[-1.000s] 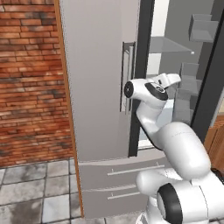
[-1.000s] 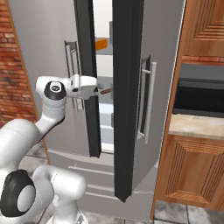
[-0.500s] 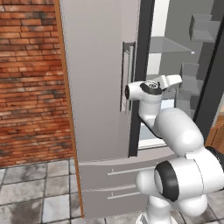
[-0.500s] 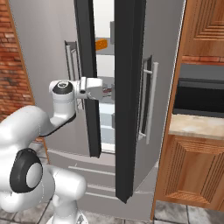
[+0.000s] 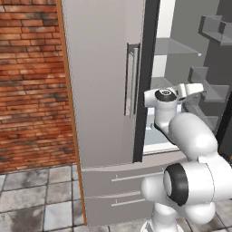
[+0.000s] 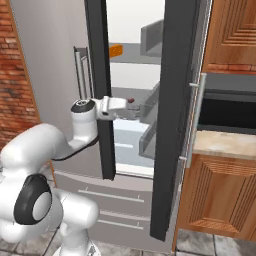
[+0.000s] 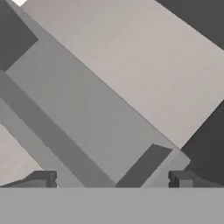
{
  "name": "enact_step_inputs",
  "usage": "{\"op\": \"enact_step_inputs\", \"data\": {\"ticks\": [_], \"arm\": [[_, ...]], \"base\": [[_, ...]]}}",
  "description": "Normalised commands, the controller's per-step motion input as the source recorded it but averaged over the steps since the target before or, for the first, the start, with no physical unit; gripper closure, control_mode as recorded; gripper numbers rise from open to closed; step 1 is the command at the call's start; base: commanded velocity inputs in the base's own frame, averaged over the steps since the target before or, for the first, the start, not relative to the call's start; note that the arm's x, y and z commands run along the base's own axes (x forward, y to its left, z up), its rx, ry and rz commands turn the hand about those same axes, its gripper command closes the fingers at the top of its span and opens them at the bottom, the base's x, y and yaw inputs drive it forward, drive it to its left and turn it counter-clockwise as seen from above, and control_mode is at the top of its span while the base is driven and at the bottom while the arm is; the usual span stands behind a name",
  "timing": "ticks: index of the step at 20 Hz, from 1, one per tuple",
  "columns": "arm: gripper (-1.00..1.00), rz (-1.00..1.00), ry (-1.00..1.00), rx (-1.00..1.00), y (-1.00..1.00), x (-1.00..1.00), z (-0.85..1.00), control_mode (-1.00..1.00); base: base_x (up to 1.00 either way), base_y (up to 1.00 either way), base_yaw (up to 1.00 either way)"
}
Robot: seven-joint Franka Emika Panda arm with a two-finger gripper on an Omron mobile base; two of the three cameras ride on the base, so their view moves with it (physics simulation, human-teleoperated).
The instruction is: Retrieve the sausage and cheese from the fridge and place them on the cutting board on the counter.
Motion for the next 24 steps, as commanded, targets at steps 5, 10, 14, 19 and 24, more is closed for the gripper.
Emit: {"op": "enact_step_inputs", "data": {"ticks": [5, 10, 14, 19, 24], "arm": [[-1.00, -0.01, 0.01, 0.13, -0.84, -0.04, 0.04, -1.00], [-1.00, 0.09, 0.02, 0.32, -0.37, -0.20, 0.19, -1.00], [-1.00, 0.29, -0.09, 0.29, 0.33, -0.78, 0.13, -1.00], [-1.00, 0.49, -0.14, 0.19, 0.83, -0.78, -0.04, -1.00], [-1.00, 0.61, -0.05, 0.14, 0.99, -0.34, -0.09, -1.00]], "base": [[0.00, 0.00, 0.00], [0.00, 0.00, 0.00], [0.00, 0.00, 0.00], [0.00, 0.00, 0.00], [0.00, 0.00, 0.00]]}}
